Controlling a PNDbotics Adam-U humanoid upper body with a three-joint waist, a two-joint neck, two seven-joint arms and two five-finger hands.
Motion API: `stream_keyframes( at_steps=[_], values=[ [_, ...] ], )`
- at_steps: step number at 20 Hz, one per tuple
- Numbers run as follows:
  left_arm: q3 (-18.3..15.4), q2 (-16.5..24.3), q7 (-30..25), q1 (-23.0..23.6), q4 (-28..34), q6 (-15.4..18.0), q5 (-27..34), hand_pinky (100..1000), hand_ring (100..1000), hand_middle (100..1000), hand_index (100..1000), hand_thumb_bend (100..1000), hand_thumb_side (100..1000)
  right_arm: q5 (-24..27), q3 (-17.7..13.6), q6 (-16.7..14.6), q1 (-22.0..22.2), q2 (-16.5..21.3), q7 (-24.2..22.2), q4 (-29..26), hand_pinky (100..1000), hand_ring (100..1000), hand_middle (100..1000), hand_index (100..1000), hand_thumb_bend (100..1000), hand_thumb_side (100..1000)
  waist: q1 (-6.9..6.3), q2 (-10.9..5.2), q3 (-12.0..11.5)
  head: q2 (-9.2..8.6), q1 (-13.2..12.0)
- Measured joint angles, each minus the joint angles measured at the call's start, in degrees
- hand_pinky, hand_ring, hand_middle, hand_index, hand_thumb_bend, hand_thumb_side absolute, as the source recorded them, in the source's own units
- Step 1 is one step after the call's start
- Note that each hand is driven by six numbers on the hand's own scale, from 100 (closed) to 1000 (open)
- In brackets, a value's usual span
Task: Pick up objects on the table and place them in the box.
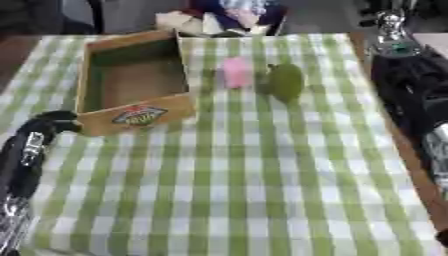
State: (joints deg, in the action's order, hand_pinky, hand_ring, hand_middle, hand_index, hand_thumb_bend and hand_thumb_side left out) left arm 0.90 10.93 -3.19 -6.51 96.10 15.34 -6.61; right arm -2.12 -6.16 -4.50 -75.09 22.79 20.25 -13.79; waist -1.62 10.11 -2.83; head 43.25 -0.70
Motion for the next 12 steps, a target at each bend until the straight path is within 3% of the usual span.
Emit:
stream_keyframes(
  at_steps=[10, 12],
  values=[
    [-0.01, 0.0, 0.01, 0.02, 0.0, 0.0, -0.01, 848, 648, 670, 754, 100, 907, 0.0, -0.02, -0.04, 0.0, 0.0, -0.01, 0.02, 568, 627, 658, 807, 100, 832, 0.0, 0.05, 0.0, 0.0, 0.0],
    [-0.01, 0.0, 0.01, 0.02, 0.0, 0.0, -0.01, 848, 648, 669, 754, 100, 907, -0.22, 0.03, -0.03, 0.0, 0.0, -0.06, 0.02, 570, 628, 661, 810, 100, 795, 0.0, 0.08, 0.01, 0.0, 0.0]
  ],
)
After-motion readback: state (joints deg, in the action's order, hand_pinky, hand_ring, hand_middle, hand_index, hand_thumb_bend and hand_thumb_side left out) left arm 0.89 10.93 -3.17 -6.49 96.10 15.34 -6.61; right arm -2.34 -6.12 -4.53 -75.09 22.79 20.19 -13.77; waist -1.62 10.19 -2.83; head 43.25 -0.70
